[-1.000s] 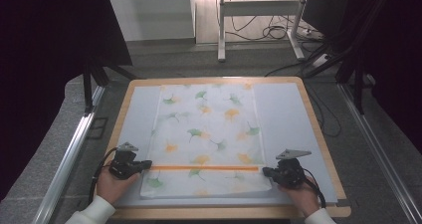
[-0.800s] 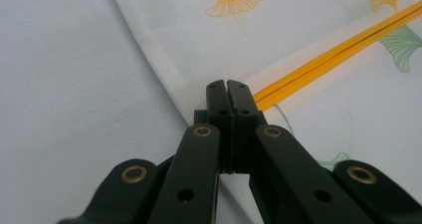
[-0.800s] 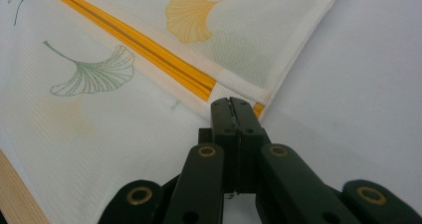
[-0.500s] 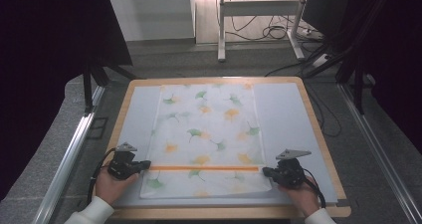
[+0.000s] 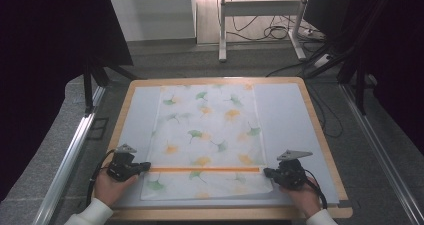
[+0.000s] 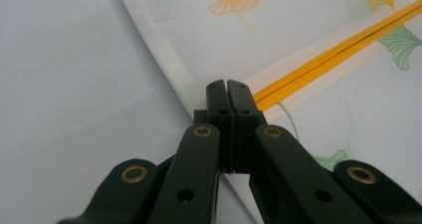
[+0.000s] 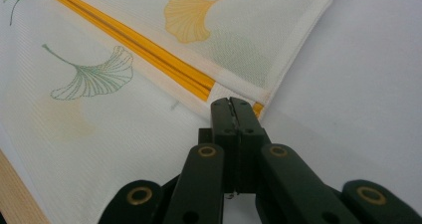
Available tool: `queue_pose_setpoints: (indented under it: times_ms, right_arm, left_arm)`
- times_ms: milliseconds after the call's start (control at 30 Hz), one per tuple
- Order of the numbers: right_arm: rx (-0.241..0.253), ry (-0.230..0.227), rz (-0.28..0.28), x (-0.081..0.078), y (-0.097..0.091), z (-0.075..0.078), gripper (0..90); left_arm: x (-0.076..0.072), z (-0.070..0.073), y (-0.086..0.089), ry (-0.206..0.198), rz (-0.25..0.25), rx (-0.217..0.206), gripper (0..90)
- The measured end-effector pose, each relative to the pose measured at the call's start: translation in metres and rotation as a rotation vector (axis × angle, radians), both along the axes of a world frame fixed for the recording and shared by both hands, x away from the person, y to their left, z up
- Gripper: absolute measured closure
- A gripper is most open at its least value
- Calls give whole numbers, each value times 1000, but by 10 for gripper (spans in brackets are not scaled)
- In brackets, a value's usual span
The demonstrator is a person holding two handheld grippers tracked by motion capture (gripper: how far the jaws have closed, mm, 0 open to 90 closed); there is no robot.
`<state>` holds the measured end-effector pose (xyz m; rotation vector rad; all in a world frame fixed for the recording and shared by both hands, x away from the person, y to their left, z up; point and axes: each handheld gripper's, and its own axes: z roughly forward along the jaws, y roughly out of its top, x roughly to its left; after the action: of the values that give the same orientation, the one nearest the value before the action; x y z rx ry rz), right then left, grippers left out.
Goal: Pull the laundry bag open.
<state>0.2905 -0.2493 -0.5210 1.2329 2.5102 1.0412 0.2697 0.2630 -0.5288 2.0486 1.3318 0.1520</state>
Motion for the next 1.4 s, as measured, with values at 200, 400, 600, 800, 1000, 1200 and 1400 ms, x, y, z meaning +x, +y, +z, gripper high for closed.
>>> queue_pose_setpoints:
  times_ms: [200, 400, 600, 800, 1000, 1200, 1400]
  right_arm:
    - [3, 1, 0, 0, 0, 0, 900]
    - [9, 2, 1, 1, -1, 0, 900]
    - [6, 0, 1, 0, 0, 0, 900]
    - [0, -8, 2, 0, 0, 0, 900]
    - [8, -12, 1, -1, 0, -1, 898]
    - [16, -18, 18, -4, 3, 1, 855]
    - [45, -63, 27, -3, 5, 11, 862]
  left_arm:
    - [0, -1, 1, -6, -5, -8, 900]
    - [0, 0, 1, -5, -9, -4, 900]
    - [-2, 0, -1, -18, -14, 8, 900]
    - [-2, 6, 0, -82, -37, -15, 812]
    - [-2, 16, 5, -129, -4, -59, 560]
    - [1, 23, 6, -162, 22, -94, 449]
    - [5, 29, -4, -199, 24, -96, 403]
